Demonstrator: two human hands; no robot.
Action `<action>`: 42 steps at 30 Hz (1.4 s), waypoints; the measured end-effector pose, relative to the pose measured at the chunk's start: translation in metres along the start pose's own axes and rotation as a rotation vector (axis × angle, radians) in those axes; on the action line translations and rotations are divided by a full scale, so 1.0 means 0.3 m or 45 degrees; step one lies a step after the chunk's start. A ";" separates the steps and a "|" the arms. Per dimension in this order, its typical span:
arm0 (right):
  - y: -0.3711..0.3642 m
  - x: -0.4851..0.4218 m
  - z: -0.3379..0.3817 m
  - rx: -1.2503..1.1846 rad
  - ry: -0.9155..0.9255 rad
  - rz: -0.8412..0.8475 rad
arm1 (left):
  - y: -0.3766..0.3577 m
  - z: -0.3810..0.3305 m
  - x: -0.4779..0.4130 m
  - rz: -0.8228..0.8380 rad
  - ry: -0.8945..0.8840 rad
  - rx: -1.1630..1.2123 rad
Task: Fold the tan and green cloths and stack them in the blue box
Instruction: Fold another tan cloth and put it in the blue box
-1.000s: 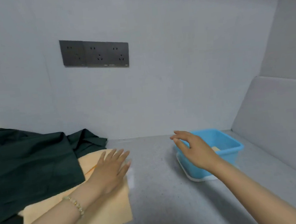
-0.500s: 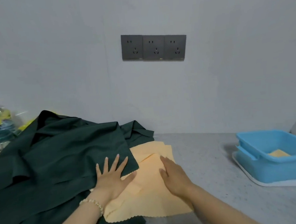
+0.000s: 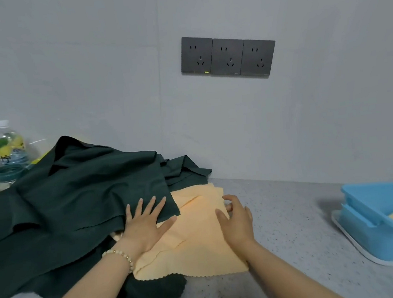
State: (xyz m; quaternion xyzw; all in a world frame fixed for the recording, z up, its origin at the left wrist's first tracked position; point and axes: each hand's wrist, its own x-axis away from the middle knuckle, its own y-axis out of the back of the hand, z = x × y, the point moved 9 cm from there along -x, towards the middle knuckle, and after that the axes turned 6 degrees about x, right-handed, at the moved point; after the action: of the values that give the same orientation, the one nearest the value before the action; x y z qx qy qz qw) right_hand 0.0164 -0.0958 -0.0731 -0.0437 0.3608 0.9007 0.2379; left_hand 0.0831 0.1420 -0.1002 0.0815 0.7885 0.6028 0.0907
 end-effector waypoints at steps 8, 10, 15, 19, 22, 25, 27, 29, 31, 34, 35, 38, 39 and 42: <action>0.254 0.066 0.110 -0.102 0.297 0.015 | 0.149 -0.294 0.135 -0.217 -0.275 0.165; 0.357 0.112 0.094 -0.094 0.345 -0.013 | 0.149 -0.352 0.170 -0.190 -0.299 0.173; 0.610 0.222 -0.053 0.085 0.319 -0.111 | 0.085 -0.440 0.239 -0.076 -0.293 0.231; 0.666 0.299 -0.225 0.510 0.197 0.103 | 0.009 -0.513 0.299 0.037 -0.362 0.230; 0.687 0.340 -0.320 0.904 0.140 0.163 | -0.040 -0.556 0.334 0.099 -0.393 0.218; 0.683 0.346 -0.345 1.197 0.169 0.110 | -0.078 -0.582 0.355 0.139 -0.406 0.142; 0.651 0.339 -0.303 1.017 0.260 0.066 | -0.111 -0.586 0.365 0.187 -0.406 0.085; 0.581 0.320 -0.262 0.803 0.317 0.140 | -0.144 -0.583 0.378 0.225 -0.410 0.046; 0.482 0.288 -0.245 0.770 0.341 0.294 | -0.165 -0.574 0.390 0.234 -0.409 0.069; 0.362 0.240 -0.239 0.766 0.294 0.443 | -0.173 -0.560 0.402 0.218 -0.423 0.101; 0.330 0.228 -0.244 0.749 0.249 0.485 | -0.167 -0.561 0.406 0.199 -0.444 0.122; 0.251 0.232 -0.277 0.861 0.184 0.604 | -0.107 -0.570 0.424 -0.002 -0.525 0.268; 0.245 0.240 -0.292 0.912 0.182 0.595 | -0.078 -0.568 0.432 -0.086 -0.540 0.325; 0.291 0.266 -0.341 0.959 0.176 0.510 | -0.014 -0.555 0.443 -0.221 -0.558 0.430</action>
State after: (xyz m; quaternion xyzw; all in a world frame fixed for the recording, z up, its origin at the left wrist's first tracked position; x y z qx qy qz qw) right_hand -0.1036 -0.1873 -0.1134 0.0570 0.6808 0.7295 0.0332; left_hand -0.0861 0.0168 -0.0674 0.1560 0.8433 0.4211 0.2953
